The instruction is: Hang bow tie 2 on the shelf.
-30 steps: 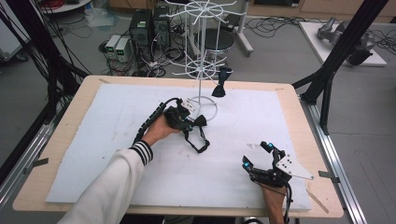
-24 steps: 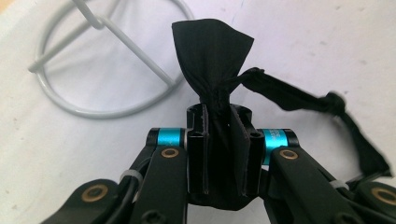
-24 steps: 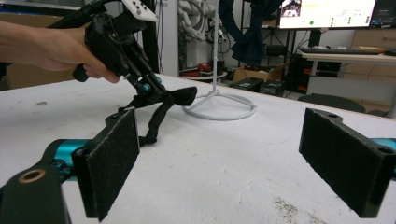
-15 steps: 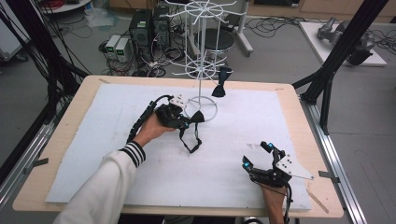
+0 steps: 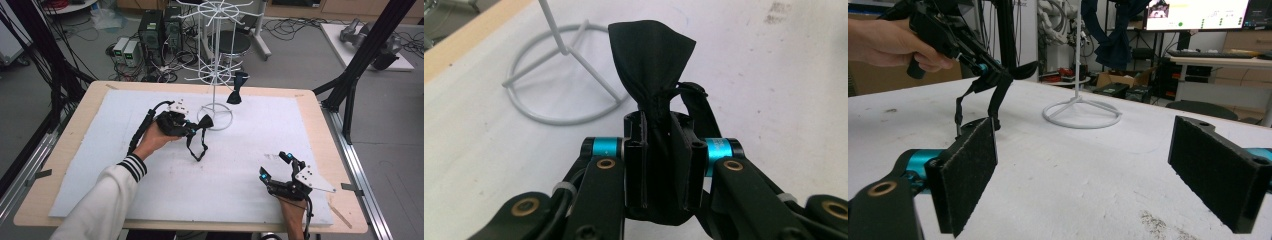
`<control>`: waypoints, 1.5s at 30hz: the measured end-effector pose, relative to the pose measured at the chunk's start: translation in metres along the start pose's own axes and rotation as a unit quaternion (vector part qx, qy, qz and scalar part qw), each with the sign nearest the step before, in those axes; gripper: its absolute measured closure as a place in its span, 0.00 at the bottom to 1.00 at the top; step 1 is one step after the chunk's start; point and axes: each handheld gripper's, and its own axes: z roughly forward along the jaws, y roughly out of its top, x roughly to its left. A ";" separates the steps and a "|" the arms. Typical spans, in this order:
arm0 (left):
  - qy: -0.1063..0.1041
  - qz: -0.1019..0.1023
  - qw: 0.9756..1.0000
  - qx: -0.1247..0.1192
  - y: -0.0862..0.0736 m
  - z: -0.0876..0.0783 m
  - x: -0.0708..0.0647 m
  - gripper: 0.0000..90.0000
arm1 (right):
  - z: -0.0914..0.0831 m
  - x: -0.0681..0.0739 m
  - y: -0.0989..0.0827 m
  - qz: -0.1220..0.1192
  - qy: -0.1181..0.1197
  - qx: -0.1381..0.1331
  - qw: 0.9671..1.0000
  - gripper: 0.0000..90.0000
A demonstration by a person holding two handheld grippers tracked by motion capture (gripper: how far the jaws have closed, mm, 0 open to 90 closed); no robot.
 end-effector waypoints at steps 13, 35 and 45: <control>0.008 -0.002 0.998 -0.056 -0.004 -0.020 0.003 0.86 | 0.000 0.000 0.000 -0.001 -0.001 0.001 1.000 0.13; 0.014 -0.002 0.989 -0.145 -0.003 -0.063 0.003 0.86 | 0.001 0.001 0.000 -0.005 -0.003 0.003 1.000 0.13; 0.016 0.000 0.984 -0.180 0.005 -0.073 0.000 0.86 | 0.001 0.002 0.000 -0.009 -0.001 0.005 1.000 0.13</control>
